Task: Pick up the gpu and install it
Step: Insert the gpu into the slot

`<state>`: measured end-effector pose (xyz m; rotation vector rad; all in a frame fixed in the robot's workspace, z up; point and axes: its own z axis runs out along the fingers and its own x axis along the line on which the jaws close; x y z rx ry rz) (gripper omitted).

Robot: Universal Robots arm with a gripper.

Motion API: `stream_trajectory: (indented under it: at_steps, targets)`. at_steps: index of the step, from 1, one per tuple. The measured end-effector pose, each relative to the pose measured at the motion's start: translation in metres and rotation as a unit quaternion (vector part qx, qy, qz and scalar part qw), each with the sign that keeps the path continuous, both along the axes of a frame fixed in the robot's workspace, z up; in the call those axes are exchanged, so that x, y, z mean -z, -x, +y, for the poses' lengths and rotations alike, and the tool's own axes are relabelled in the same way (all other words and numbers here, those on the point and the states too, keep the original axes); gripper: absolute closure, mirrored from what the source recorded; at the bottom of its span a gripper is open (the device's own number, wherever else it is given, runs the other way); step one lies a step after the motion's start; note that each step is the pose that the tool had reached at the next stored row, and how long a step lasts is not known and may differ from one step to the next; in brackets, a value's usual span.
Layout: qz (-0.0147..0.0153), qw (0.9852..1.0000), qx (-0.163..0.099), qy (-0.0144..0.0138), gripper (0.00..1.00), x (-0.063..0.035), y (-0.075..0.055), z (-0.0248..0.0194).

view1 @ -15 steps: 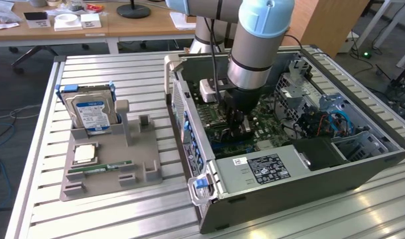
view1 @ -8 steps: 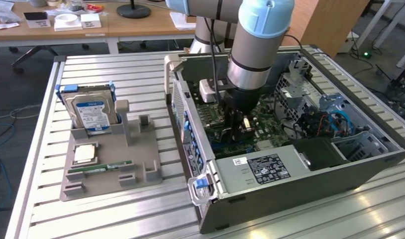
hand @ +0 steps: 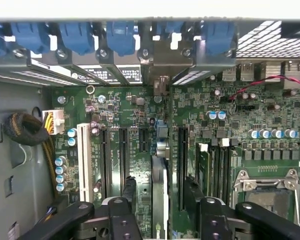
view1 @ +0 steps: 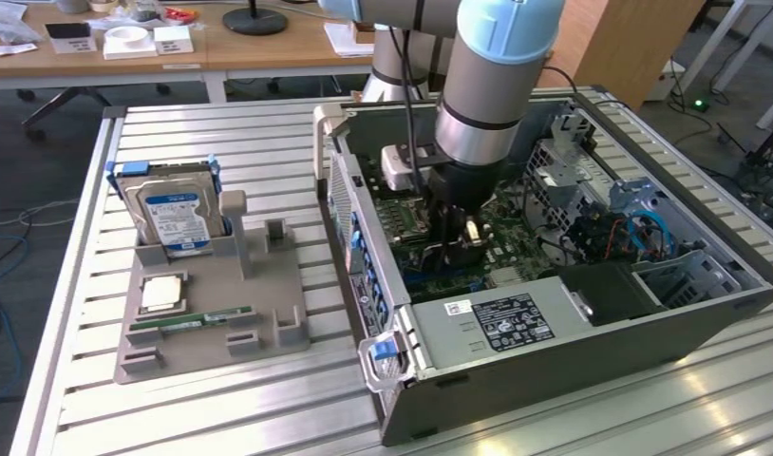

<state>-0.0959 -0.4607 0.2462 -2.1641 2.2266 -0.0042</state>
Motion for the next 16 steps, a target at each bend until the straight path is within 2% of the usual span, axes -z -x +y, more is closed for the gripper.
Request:
stream_trajectory:
  at_steps: [6,16]
  targets:
    - [0.0000,1.0000,0.000,0.0000,0.49,-0.0125,0.000,0.0001]
    - [0.0000,1.0000,0.000,0.0000,0.49,-0.0401,0.000,0.0001]
